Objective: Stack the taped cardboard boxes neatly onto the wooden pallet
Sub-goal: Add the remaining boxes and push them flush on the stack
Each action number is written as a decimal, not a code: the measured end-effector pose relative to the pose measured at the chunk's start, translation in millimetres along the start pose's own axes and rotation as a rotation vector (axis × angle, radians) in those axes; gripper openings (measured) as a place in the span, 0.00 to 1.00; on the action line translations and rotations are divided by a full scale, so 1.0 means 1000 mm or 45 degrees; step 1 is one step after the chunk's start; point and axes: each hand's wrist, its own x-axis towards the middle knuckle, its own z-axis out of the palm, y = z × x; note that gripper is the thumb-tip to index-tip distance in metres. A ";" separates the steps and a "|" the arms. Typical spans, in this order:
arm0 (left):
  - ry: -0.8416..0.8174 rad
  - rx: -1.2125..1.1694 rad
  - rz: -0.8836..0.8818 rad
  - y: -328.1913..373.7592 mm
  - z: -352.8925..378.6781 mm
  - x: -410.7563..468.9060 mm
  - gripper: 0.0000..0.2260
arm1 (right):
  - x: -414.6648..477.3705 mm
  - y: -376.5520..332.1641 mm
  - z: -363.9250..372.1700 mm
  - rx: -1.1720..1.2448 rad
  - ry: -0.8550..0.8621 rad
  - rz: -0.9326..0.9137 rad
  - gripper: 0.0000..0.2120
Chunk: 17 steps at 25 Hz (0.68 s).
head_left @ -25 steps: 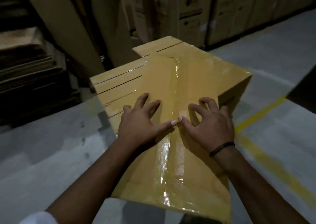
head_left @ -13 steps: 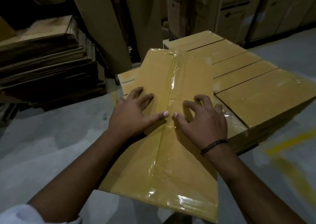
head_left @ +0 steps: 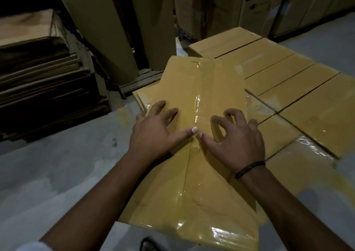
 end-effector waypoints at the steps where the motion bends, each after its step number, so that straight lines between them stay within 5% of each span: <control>1: -0.017 0.008 0.018 -0.024 -0.006 0.012 0.44 | 0.006 -0.024 0.010 -0.005 -0.004 0.016 0.30; 17: -0.035 0.022 0.391 -0.226 -0.054 0.219 0.33 | 0.140 -0.228 0.114 -0.094 0.096 0.302 0.32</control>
